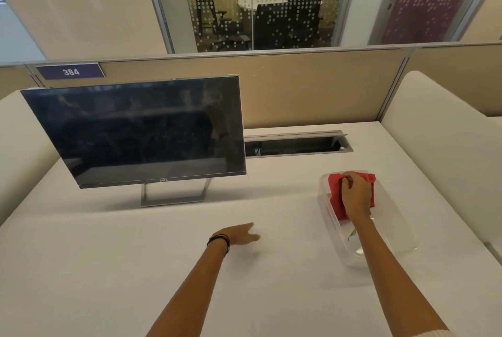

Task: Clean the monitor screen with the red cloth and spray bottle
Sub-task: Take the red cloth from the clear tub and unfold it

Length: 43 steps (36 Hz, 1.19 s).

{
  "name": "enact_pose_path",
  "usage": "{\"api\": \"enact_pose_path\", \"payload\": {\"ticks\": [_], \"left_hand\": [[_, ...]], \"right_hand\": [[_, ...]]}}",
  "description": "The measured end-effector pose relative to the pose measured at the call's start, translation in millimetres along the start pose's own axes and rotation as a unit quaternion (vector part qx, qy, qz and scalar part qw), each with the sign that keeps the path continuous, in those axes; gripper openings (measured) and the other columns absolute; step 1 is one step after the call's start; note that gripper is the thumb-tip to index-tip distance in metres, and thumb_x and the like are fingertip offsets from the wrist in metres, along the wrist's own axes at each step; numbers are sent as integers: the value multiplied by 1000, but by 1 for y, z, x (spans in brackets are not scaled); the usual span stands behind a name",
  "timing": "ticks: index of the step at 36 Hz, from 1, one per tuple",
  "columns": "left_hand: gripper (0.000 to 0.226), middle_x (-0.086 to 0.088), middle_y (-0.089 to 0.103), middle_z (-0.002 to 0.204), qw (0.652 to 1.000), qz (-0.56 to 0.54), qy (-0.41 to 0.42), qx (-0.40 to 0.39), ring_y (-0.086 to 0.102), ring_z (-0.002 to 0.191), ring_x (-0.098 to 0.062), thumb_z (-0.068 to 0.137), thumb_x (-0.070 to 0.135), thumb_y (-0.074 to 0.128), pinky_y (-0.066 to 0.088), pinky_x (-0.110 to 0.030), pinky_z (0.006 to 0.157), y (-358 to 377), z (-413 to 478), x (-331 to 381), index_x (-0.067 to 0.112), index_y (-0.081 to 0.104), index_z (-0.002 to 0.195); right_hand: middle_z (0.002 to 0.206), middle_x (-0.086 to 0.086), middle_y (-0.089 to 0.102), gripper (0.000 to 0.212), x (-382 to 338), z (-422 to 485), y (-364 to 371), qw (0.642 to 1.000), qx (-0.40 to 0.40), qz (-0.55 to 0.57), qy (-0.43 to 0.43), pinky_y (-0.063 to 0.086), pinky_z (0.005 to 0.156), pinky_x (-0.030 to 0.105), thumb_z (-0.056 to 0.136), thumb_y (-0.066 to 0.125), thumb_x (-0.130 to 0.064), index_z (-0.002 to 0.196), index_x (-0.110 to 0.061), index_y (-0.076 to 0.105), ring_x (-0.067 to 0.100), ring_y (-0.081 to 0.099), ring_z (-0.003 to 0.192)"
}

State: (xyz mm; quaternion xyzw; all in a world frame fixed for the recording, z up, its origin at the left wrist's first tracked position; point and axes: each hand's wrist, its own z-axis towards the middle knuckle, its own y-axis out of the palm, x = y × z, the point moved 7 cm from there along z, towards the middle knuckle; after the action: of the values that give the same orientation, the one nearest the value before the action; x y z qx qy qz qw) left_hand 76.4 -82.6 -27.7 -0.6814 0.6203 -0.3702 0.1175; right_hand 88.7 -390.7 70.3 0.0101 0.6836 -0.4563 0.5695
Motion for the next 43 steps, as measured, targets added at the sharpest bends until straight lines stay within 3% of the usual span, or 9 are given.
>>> {"api": "enact_pose_path", "payload": {"ticks": [6, 11, 16, 21, 26, 34, 38, 43], "left_hand": [[53, -1, 31, 152, 971, -158, 170, 54, 38, 135, -20, 95, 42, 42, 29, -34, 111, -11, -14, 106, 26, 28, 144], [59, -3, 33, 151, 954, -168, 230, 93, 39, 134, -22, 94, 42, 45, 33, -36, 109, -19, -23, 161, 21, 26, 145], [71, -2, 31, 152, 941, -201, 237, 132, 35, 136, -24, 87, 51, 50, 34, -45, 109, -22, -30, 188, 27, 18, 146], [76, 1, 29, 152, 918, -242, 258, 180, 38, 135, -25, 85, 44, 58, 39, -45, 106, -25, -36, 194, 30, 14, 146], [66, -1, 40, 146, 895, -295, 263, 208, 48, 126, -25, 90, 32, 56, 44, -41, 101, -35, -42, 189, 29, 19, 144], [48, -5, 44, 142, 872, -351, 258, 225, 48, 124, -26, 98, 19, 41, 44, -38, 101, -53, -48, 165, 21, 25, 143], [44, -6, 46, 140, 859, -383, 253, 226, 49, 124, -26, 98, 17, 40, 44, -39, 101, -61, -51, 152, 19, 30, 141], [44, -5, 44, 142, 839, -416, 251, 245, 47, 126, -25, 97, 23, 42, 44, -39, 101, -74, -59, 140, 21, 33, 140]], "right_hand": [[115, 19, 63, 28, -17, -4, -16, 998, 16, 35, -39, 45, 98, 44, 96, 46, -18, 114, -1, 60, 33, 59, 102], [114, 17, 64, 28, -25, -6, -26, 998, 26, 37, -40, 48, 93, 42, 96, 47, -20, 115, -4, 60, 33, 61, 99], [115, 17, 65, 31, -32, -13, -33, 997, 37, 57, -38, 49, 91, 44, 95, 50, -24, 116, -5, 60, 34, 63, 98], [117, 16, 64, 30, -42, -21, -31, 995, 17, 88, -38, 48, 93, 44, 94, 52, -22, 116, -5, 60, 34, 62, 101], [119, 15, 63, 32, -54, -30, -26, 994, -7, 102, -43, 46, 96, 45, 93, 53, -25, 118, -6, 59, 34, 60, 104], [119, 12, 63, 31, -82, -44, -11, 975, -112, 141, -127, 46, 87, 32, 93, 51, -26, 119, -10, 57, 19, 56, 95], [126, 9, 58, 35, -92, -55, 2, 960, -193, 132, -155, 46, 91, 33, 94, 47, -28, 126, -14, 52, 26, 57, 108], [137, 6, 48, 55, -96, -70, 18, 944, -256, 109, -181, 43, 94, 32, 88, 59, -27, 138, -18, 37, 19, 50, 113]]}}
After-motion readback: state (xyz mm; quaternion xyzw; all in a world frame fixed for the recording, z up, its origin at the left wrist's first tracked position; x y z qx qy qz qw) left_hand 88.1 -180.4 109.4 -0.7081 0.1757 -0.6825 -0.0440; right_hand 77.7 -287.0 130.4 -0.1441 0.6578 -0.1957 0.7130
